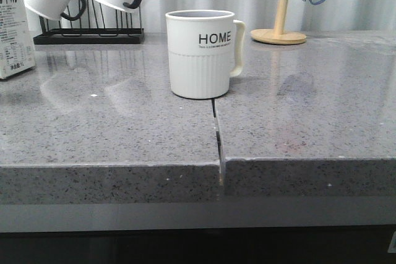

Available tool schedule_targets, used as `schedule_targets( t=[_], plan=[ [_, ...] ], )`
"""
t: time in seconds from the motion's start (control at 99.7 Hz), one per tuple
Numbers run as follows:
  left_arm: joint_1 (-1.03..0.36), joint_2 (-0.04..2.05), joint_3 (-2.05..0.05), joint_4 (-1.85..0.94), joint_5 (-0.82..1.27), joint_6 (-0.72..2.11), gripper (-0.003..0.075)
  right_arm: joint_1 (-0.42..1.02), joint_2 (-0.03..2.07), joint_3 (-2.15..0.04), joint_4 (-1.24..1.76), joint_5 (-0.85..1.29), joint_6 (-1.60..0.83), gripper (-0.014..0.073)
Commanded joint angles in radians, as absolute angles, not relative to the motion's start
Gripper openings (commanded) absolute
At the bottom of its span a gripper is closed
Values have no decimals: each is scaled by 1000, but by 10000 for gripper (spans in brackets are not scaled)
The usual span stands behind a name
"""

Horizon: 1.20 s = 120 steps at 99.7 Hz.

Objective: Place milk next to cup
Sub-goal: 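Close the left gripper on the milk carton and lift it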

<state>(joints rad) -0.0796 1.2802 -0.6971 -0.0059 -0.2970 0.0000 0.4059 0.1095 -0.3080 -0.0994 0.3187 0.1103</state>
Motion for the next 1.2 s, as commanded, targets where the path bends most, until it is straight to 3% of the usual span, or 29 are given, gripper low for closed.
schedule_targets(
  t=[0.0,1.194],
  plan=[
    [-87,1293,-761,0,-388,-10,638,402,118,-335,-100,248,106,-68],
    [-26,1556,-957,100,-526,-83,637,402,118,-335,-100,248,106,-68]
  ],
)
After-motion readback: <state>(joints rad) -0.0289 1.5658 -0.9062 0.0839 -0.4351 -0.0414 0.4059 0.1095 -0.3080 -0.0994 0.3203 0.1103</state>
